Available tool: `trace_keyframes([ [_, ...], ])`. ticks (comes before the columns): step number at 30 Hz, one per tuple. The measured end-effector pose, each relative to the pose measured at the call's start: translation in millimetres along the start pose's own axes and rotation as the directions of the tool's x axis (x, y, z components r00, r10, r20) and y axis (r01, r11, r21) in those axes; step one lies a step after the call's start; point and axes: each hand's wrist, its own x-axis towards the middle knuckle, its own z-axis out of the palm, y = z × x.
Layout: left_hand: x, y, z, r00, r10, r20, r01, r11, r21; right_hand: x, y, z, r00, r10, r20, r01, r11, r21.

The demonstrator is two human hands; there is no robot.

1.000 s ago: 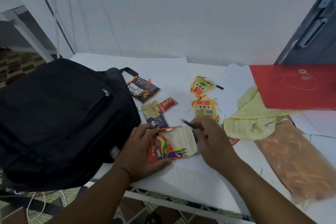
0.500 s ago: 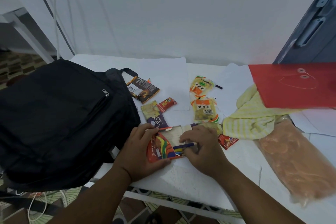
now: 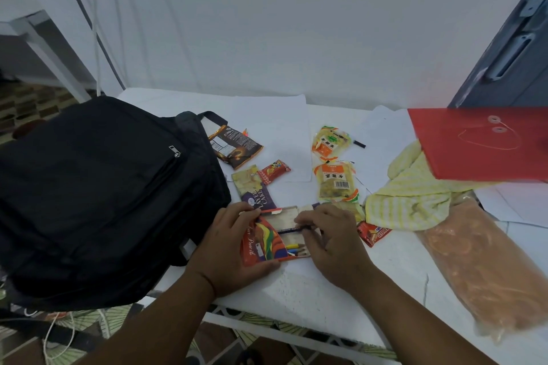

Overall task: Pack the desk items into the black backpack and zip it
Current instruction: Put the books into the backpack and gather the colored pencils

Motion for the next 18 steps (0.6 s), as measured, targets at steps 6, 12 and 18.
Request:
trace_keyframes([
  [6, -0.2, 0.5, -0.3, 1.000, -0.003, -0.001, 0.003, 1.000, -0.006, 0.3, 1.0, -0.9, 0.992, -0.103, 0.074, 0.110, 0.990, -0.088],
  [12, -0.5, 0.5, -0.4, 1.000, -0.011, -0.001, 0.011, 1.000, -0.017, 1.4, 2.4, -0.3, 0.998, -0.054, 0.023, 0.054, 0.999, 0.000],
  [18, -0.7, -0.1, -0.1, 1.000, -0.018, 0.006, 0.018, 1.000, -0.015, -0.3, 1.3, 0.5, 0.991, -0.089, 0.102, 0.100, 0.989, -0.110],
])
